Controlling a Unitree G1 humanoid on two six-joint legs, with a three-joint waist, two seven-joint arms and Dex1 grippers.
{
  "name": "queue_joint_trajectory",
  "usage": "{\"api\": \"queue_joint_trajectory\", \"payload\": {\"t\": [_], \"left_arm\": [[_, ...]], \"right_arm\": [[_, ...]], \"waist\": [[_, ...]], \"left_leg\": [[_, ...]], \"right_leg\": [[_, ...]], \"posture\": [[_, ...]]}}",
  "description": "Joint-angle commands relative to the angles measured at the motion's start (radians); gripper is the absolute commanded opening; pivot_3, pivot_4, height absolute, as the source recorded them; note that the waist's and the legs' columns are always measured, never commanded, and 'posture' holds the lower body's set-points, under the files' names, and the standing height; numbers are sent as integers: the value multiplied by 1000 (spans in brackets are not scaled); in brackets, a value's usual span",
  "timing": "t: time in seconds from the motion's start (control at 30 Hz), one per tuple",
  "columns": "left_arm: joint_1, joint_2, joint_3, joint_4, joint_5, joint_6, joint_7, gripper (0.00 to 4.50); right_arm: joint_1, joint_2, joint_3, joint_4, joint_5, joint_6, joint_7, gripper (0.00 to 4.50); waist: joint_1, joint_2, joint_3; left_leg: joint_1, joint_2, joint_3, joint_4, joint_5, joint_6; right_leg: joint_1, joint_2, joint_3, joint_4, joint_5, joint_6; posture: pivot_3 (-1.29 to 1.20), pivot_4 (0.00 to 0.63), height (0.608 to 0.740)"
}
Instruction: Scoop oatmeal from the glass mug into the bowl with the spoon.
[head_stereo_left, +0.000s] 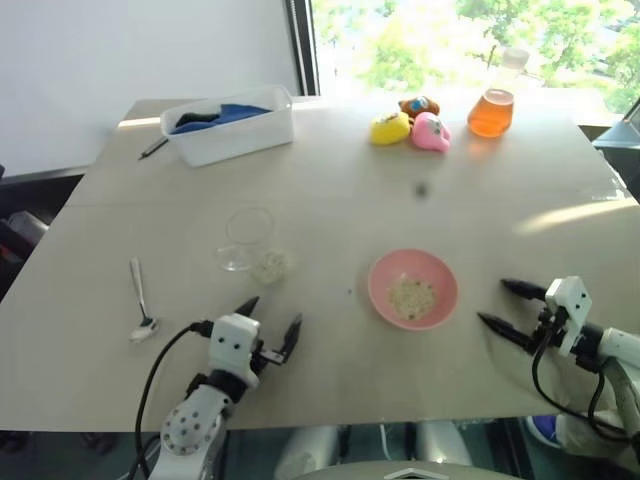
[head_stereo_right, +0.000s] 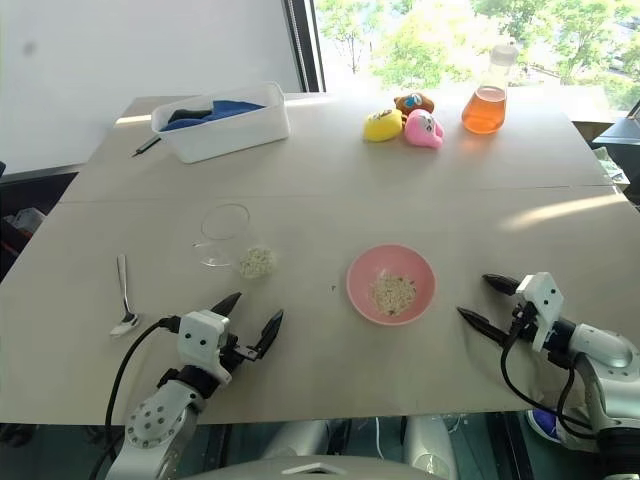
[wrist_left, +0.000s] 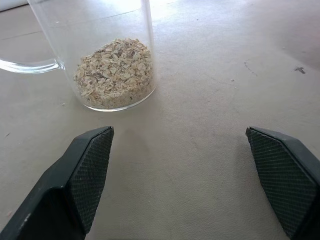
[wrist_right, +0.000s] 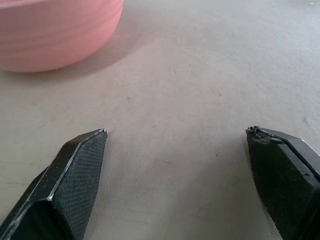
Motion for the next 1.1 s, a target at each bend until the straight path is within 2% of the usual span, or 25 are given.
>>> {"api": "queue_joint_trajectory", "payload": {"t": [0.03, 0.93, 1.03, 1.1], "left_arm": [[10, 12, 0, 35, -1, 14, -16, 4476], [5, 15, 1, 30, -25, 8, -30, 4476], [13, 25, 14, 28, -18, 7, -27, 4476], [18, 42, 65, 28, -34, 8, -22, 4476]], "right_arm": [[25, -1, -16, 6, -2, 7, -2, 4500], [9, 7, -6, 14, -3, -1, -8, 4500], [6, 1, -13, 3, 6, 9, -6, 4500], [-5, -16, -26, -7, 15, 8, 6, 4500]], "waist": [[0, 0, 0], [0, 0, 0], [0, 0, 0], [-1, 0, 1]], "left_leg": [[0, 0, 0, 0, 0, 0], [-1, 0, 0, 0, 0, 0], [-1, 0, 0, 0, 0, 0], [-1, 0, 0, 0, 0, 0]], "right_leg": [[0, 0, 0, 0, 0, 0], [0, 0, 0, -1, 0, 0], [0, 0, 0, -1, 0, 0], [0, 0, 0, 0, 0, 0]], "posture": [[0, 150, 740], [0, 150, 740], [0, 150, 740], [0, 150, 740]]}}
